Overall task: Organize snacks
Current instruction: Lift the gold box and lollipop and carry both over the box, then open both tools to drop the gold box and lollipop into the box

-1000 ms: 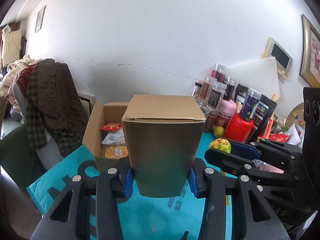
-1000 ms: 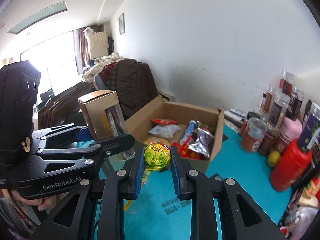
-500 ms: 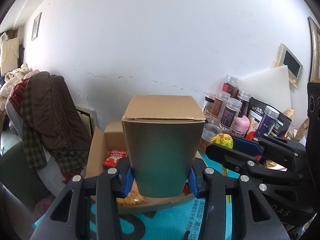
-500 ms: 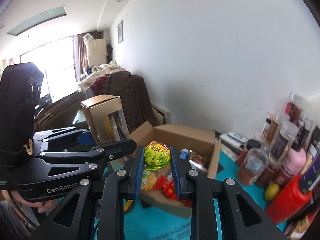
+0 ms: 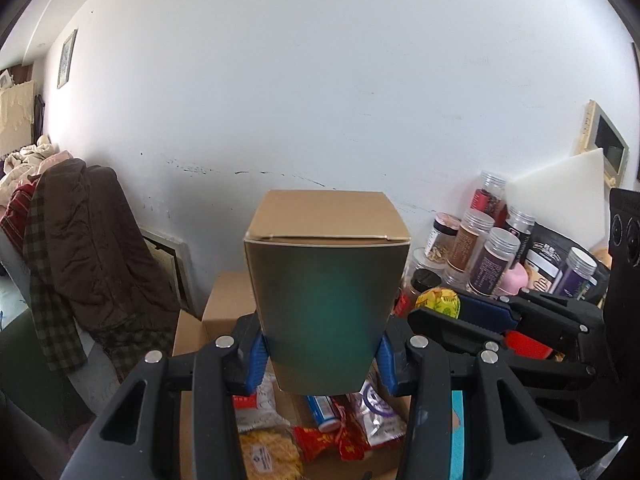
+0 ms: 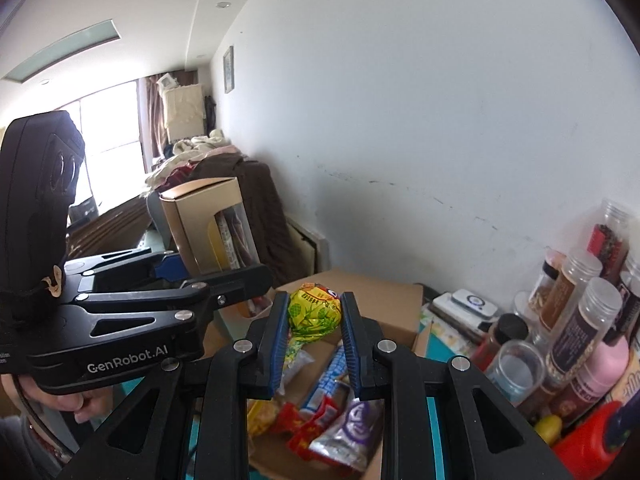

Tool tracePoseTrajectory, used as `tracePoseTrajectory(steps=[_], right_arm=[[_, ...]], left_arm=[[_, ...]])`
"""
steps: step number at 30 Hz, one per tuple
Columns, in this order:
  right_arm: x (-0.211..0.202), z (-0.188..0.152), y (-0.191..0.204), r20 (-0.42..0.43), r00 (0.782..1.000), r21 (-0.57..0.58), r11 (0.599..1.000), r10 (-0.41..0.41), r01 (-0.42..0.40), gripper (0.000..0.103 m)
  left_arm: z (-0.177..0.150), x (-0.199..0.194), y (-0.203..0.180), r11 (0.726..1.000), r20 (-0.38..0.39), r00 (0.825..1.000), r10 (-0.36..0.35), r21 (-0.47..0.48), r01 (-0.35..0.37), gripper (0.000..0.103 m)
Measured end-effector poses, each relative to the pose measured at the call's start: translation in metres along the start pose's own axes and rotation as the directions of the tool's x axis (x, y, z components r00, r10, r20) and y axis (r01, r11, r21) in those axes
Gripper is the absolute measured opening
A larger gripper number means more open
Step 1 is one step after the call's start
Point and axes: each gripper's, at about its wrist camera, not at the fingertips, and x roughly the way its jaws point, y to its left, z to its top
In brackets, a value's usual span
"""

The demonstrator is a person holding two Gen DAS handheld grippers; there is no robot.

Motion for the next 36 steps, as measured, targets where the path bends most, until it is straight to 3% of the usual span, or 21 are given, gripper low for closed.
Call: tracePoseTrajectory(steps=[6,17,24,30,36], right_arm=[[0.029,-0.002,-0.014,-0.030,0.999,0.046,0.999,0.017,-0.016,0.025],[0.064,-0.014,-0.022,-0.106,0.994,0.063,0.998,0.003,0.004,0.025],[0.091,-0.026,-0.027,-0.191,0.982,0.075,0.997,-0.007,0.022,0.025],[0.109,-0.037,-0.025,-0.263,0.964,0.054,0.997,-0.044,0.060,0.025],[0.112,-0.040,-0.026,-0.283,0.954,0.018,0.993,-0.105,0.114,0.025]], left_arm=[[0.001,0.030,0.007,0.999,-0.023,0.999,0.031,-0.015,-0.032,0.044],[-0.020,0.082,0.023,0.996,-0.139,0.986,0.092,-0.008,-0.094,0.044],[-0.031,0.111,0.028,0.989,-0.213,0.966,0.146,0.027,-0.144,0.044],[-0.042,0.134,0.034,0.983,-0.292,0.939,0.184,0.058,-0.174,0.044],[-0.049,0.145,0.039,0.976,-0.355,0.910,0.215,0.057,-0.208,0.044]])
